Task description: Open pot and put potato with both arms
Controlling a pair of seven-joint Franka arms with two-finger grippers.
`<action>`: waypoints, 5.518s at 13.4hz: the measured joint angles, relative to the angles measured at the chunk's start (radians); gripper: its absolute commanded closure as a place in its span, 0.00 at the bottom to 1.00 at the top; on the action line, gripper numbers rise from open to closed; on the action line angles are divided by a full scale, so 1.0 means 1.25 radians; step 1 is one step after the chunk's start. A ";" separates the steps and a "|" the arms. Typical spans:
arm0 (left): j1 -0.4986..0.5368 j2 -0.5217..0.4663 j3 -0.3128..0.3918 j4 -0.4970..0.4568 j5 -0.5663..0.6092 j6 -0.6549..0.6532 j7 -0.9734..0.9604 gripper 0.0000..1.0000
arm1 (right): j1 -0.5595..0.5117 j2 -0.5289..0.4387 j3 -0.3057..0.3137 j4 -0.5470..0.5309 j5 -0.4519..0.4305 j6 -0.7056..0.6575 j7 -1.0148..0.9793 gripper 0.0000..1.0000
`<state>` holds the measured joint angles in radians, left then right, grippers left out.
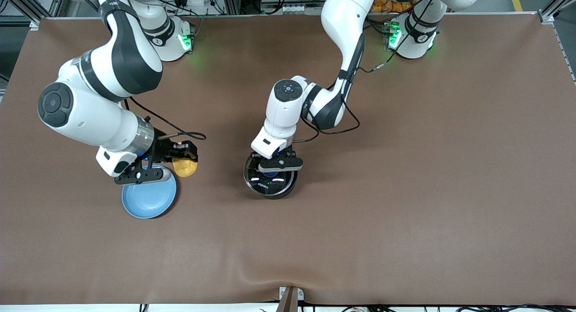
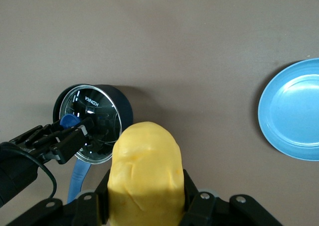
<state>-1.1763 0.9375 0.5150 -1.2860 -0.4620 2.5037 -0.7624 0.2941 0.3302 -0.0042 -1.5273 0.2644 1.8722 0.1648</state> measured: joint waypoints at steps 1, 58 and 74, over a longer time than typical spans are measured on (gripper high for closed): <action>0.000 0.000 0.000 0.000 0.000 0.000 0.000 0.32 | 0.000 0.003 0.000 0.000 0.002 0.000 0.000 1.00; 0.201 -0.318 0.164 -0.506 0.058 -0.099 0.712 1.00 | 0.276 0.339 -0.002 0.017 -0.121 0.493 0.176 1.00; 0.198 -0.281 0.073 -0.670 -0.078 0.203 0.712 0.42 | 0.302 0.406 -0.010 0.019 -0.154 0.579 0.232 0.00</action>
<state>-0.9283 0.5863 0.6064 -2.1235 -0.5593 2.7575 0.1271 0.6715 0.8381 -0.0164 -1.5035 0.0716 2.5964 0.4543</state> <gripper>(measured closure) 0.581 0.304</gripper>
